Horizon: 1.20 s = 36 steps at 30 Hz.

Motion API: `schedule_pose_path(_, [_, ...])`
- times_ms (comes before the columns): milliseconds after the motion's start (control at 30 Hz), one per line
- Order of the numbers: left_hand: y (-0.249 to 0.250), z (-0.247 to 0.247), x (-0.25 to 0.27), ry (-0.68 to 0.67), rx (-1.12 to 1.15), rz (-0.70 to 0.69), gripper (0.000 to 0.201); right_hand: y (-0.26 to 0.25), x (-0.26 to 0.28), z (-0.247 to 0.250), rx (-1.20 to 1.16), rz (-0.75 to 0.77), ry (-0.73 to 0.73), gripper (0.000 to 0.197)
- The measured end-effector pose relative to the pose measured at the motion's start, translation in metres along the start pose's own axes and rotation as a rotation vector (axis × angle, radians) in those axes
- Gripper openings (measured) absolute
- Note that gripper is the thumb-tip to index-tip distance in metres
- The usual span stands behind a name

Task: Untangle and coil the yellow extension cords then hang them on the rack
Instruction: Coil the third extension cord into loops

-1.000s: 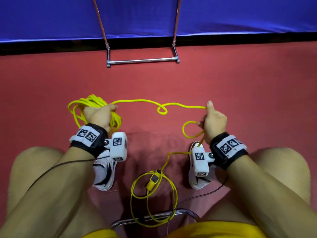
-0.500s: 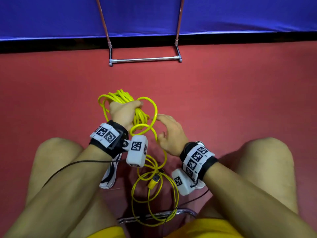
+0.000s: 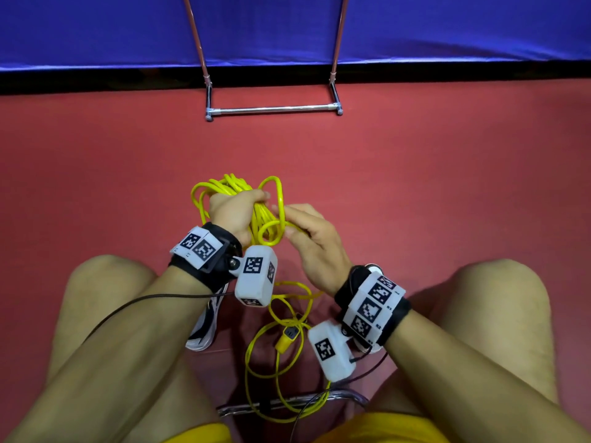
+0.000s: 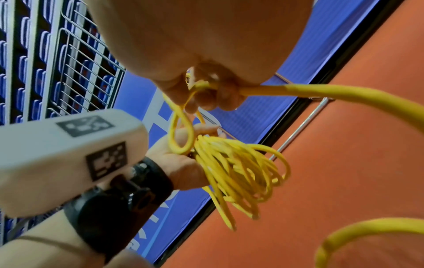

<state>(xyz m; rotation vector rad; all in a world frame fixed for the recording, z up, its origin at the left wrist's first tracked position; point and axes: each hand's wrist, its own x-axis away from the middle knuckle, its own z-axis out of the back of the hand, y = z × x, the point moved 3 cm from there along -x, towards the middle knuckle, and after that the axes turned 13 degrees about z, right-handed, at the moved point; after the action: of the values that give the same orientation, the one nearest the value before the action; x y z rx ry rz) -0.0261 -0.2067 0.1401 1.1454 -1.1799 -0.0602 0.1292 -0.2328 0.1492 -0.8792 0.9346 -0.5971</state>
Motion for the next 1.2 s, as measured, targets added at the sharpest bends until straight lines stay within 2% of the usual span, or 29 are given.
schedule_pose_path(67, [-0.001,-0.001,0.002,-0.083,-0.026,0.064,0.034,0.001,-0.001,0.003,0.028,0.038,-0.040,0.041])
schedule_pose_path(133, [-0.006,-0.003,0.005,-0.153,-0.054,0.119,0.048,-0.001,0.001,0.005,0.030,0.086,-0.055,0.036])
schedule_pose_path(167, [-0.009,-0.003,0.006,-0.176,-0.064,0.145,0.049,-0.001,0.002,0.006,0.034,0.113,-0.059,0.031])
schedule_pose_path(233, [-0.011,-0.003,0.006,-0.179,-0.094,0.170,0.035,-0.004,0.004,0.007,0.116,0.171,-0.074,0.022])
schedule_pose_path(333, [-0.011,0.001,0.003,-0.159,-0.138,0.193,0.035,-0.004,0.002,0.015,0.320,0.257,-0.094,0.012])
schedule_pose_path(467, [-0.001,0.012,-0.003,-0.119,-0.113,0.171,0.015,-0.006,-0.004,0.041,0.507,0.314,-0.002,0.024])
schedule_pose_path(533, [0.005,0.016,-0.002,-0.081,-0.083,0.145,0.020,-0.005,-0.005,0.055,0.642,0.230,0.061,0.031])
schedule_pose_path(633, [0.007,0.018,0.001,-0.052,-0.078,0.090,0.040,0.003,0.000,0.073,0.741,0.029,0.163,0.047])
schedule_pose_path(733, [0.000,0.022,-0.002,-0.032,-0.112,0.002,0.048,0.008,0.003,0.084,0.655,-0.116,0.243,0.063])
schedule_pose_path(833, [-0.002,0.026,-0.009,0.069,-0.219,-0.089,0.048,0.008,0.002,0.098,0.556,-0.230,0.373,0.077])
schedule_pose_path(933, [0.007,0.032,-0.013,0.173,-0.334,-0.199,0.049,0.013,0.000,0.115,0.357,-0.253,0.605,0.073])
schedule_pose_path(1067, [0.006,0.035,-0.023,0.187,-0.382,-0.247,0.051,0.028,-0.003,0.124,0.286,-0.325,0.750,0.069])
schedule_pose_path(1133, [0.000,0.036,-0.026,0.128,-0.369,-0.178,0.048,0.037,-0.007,0.124,0.271,-0.445,0.688,0.068])
schedule_pose_path(1200, [-0.008,0.035,-0.026,-0.008,-0.330,-0.058,0.036,0.044,-0.009,0.124,0.424,-0.565,0.534,0.063])
